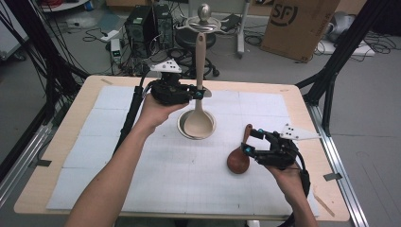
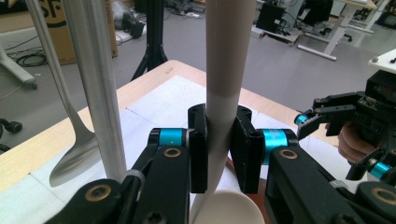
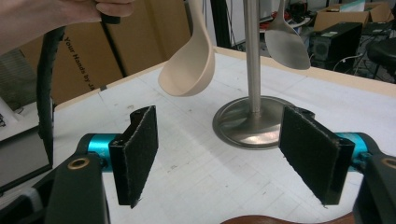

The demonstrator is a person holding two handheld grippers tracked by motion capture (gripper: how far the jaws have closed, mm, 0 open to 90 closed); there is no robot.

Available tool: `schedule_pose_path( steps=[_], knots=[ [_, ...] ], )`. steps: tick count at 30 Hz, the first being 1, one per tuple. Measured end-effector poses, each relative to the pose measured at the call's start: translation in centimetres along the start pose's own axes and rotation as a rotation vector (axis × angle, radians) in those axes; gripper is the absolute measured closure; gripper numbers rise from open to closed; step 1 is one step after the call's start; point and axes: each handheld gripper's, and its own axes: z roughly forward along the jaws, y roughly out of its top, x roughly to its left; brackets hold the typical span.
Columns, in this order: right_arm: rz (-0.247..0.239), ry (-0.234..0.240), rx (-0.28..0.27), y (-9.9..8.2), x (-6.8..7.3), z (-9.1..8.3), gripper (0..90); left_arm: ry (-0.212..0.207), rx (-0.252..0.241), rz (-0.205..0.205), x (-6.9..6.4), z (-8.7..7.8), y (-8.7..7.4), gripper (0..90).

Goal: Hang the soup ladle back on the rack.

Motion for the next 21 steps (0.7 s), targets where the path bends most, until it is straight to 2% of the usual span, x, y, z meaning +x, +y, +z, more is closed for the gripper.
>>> schedule_pose_path(
  steps=[8, 13, 21],
  knots=[
    [0.0, 0.002, 0.0, 0.0, 0.0, 0.0, 27.8, 0.008, 0.003, -0.025, 0.5, 0.0, -0.1, 75.4],
    [0.004, 0.001, 0.005, -0.1, 0.0, 0.1, 27.8, 0.035, 0.01, -0.011, 0.6, -0.5, 0.0, 69.1],
    [-0.002, -0.005, 0.003, -0.1, -0.1, 0.0, 27.7, 0.045, 0.011, 0.001, 0.7, -2.0, 0.0, 67.2]
  ],
)
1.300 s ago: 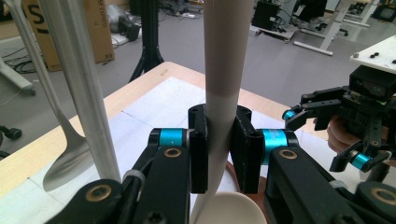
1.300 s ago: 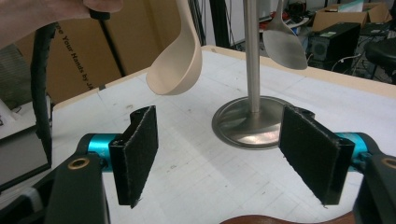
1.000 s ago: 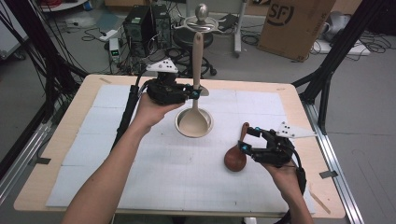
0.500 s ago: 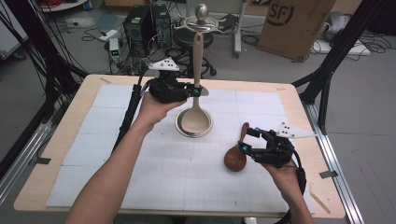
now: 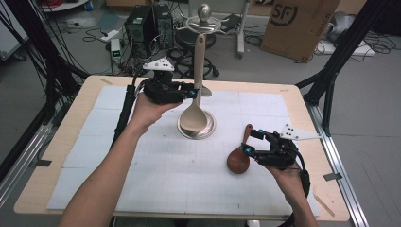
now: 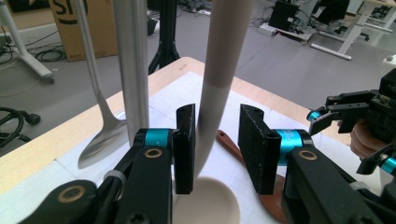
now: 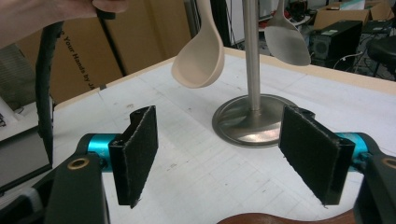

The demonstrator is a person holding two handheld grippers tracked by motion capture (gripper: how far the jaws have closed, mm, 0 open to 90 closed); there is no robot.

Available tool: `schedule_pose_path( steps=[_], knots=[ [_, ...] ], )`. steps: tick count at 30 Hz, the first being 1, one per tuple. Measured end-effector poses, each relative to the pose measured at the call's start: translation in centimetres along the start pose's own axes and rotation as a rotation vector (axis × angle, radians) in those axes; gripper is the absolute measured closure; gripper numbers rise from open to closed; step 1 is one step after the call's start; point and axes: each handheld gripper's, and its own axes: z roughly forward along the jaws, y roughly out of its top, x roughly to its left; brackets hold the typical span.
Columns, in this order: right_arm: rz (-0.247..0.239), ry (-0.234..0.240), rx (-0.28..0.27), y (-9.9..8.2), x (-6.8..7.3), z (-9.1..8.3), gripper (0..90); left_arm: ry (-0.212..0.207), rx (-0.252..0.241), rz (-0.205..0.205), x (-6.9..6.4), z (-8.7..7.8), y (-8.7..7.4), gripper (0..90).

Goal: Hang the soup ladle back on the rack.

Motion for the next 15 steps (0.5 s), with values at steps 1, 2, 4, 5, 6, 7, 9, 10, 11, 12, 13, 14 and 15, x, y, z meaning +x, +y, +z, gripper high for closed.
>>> schedule_pose_path(
  steps=[1, 2, 4, 5, 6, 7, 9, 10, 11, 12, 13, 14, 15],
  knots=[
    [0.005, 0.001, 0.003, 0.0, 0.0, 0.0, 27.7, 0.002, -0.002, 0.001, 0.0, -0.2, 0.0, 67.4],
    [0.003, 0.0, 0.003, 0.0, 0.0, 0.0, 27.7, 0.003, -0.004, 0.001, 0.0, -0.3, 0.1, 67.6],
    [0.0, -0.002, 0.003, -0.1, 0.0, 0.1, 27.7, 0.009, -0.007, 0.005, -0.1, -0.7, 0.2, 68.1],
    [0.007, 0.0, 0.006, -0.1, 0.0, 0.1, 27.7, 0.014, -0.008, 0.007, -0.2, -0.8, 0.2, 68.6],
    [0.003, -0.001, 0.006, -0.1, 0.0, 0.2, 27.7, 0.015, -0.01, 0.011, -0.2, -0.9, 0.3, 69.3],
    [0.006, 0.0, 0.01, -0.2, 0.1, 0.2, 27.7, 0.017, -0.011, 0.012, -0.3, -1.1, 0.3, 70.1],
    [0.006, 0.0, 0.01, -0.2, 0.1, 0.2, 27.8, 0.016, -0.016, 0.017, -0.4, -1.4, 0.5, 71.9],
    [0.005, -0.001, 0.009, -0.2, 0.1, 0.2, 27.8, 0.014, -0.017, 0.025, -0.5, -1.5, 0.6, 73.5],
    [0.004, -0.001, 0.01, -0.2, 0.0, 0.2, 27.7, 0.012, -0.022, 0.023, -0.6, -1.7, 0.8, 74.7],
    [0.004, -0.002, 0.011, -0.2, 0.0, 0.2, 27.7, 0.009, -0.028, 0.02, -0.7, -1.9, 0.9, 75.8],
    [0.005, -0.004, 0.012, -0.2, 0.0, 0.2, 27.8, 0.003, -0.032, 0.026, -0.7, -2.1, 1.1, 77.7],
    [0.005, -0.003, 0.013, -0.2, 0.0, 0.2, 27.8, -0.002, -0.04, 0.024, -0.8, -2.3, 1.2, 79.4],
    [0.005, -0.004, 0.011, -0.2, 0.0, 0.2, 27.7, -0.005, -0.038, 0.024, -0.8, -2.4, 1.3, 81.0]
  ],
)
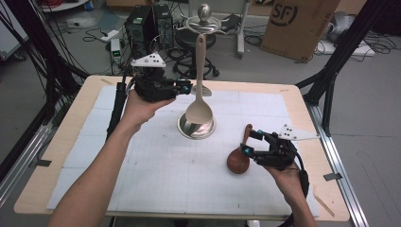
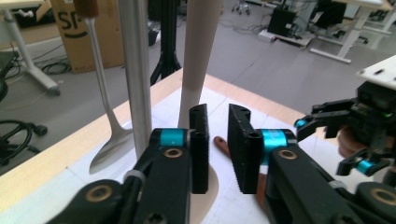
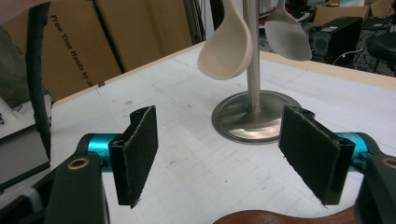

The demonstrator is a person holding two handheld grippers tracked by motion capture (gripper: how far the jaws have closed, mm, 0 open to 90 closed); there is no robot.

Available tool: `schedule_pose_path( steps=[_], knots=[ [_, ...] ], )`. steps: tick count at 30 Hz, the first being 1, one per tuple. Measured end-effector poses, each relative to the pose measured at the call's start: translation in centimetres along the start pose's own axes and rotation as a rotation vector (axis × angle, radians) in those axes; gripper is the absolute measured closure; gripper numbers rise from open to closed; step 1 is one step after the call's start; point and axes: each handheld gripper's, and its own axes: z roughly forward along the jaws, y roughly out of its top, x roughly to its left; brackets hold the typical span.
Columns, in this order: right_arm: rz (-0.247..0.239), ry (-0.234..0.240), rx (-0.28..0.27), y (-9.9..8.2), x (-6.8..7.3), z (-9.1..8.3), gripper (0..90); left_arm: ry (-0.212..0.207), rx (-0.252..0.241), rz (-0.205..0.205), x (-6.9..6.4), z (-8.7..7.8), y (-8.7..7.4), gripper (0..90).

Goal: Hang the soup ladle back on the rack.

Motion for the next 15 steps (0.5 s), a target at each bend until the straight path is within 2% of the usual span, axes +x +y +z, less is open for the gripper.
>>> schedule_pose_path(
  steps=[8, 15],
  knots=[
    [0.002, -0.001, 0.004, -0.1, 0.0, 0.1, 27.8, -0.035, -0.003, 0.017, -0.6, -0.9, 1.3, 88.5],
    [0.004, -0.002, 0.002, -0.1, -0.1, 0.2, 27.8, -0.051, -0.004, 0.034, -1.2, -1.6, 2.8, 89.7]
  ],
)
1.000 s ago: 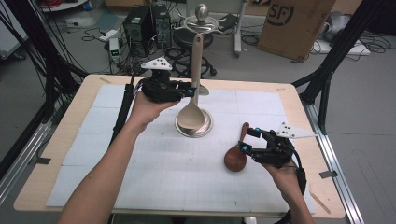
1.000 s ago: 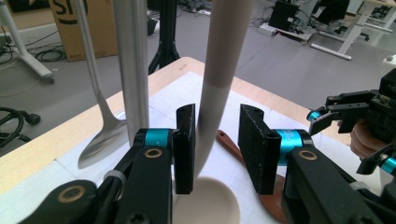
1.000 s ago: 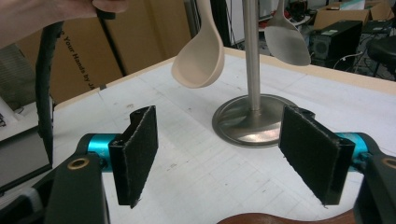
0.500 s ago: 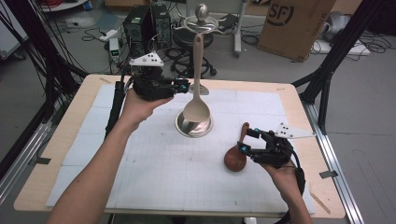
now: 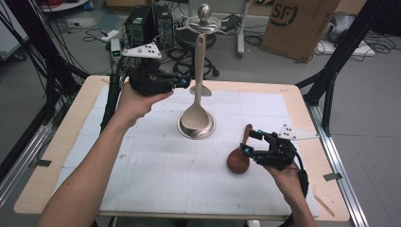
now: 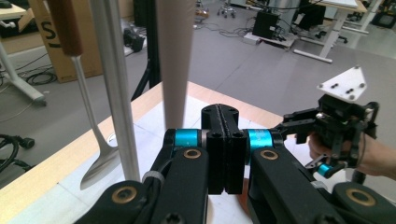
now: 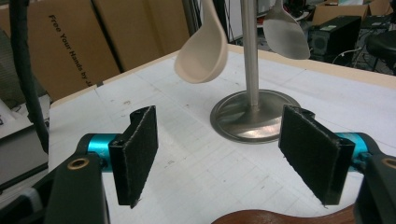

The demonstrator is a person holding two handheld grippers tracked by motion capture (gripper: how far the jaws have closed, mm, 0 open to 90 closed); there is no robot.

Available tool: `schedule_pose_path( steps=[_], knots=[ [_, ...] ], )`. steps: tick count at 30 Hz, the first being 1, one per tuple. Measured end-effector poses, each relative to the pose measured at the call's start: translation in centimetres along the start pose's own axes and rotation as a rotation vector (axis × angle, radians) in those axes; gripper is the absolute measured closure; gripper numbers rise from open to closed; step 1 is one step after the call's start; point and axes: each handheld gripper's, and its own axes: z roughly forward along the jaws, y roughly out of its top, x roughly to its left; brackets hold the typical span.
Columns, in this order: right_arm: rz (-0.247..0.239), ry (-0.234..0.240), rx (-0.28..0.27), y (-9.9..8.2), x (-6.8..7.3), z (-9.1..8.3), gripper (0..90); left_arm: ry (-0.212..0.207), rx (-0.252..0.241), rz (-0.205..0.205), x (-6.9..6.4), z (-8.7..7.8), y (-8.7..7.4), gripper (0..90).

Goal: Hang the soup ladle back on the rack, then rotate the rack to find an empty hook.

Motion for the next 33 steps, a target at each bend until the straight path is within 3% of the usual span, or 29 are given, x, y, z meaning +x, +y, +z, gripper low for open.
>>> schedule_pose_path(
  steps=[7, 21, 33],
  knots=[
    [0.003, -0.002, 0.002, 0.0, 0.0, 0.2, 27.7, -0.019, -0.01, 0.021, -0.8, -0.3, 1.6, 89.7],
    [0.0, -0.002, 0.009, -0.1, -0.1, 0.3, 27.6, -0.011, -0.017, 0.054, -1.8, -0.1, 5.4, 89.7],
    [-0.002, -0.007, 0.011, -0.2, -0.2, 0.1, 27.6, -0.002, -0.043, 0.045, -1.9, 0.7, 7.3, 89.7]
  ],
)
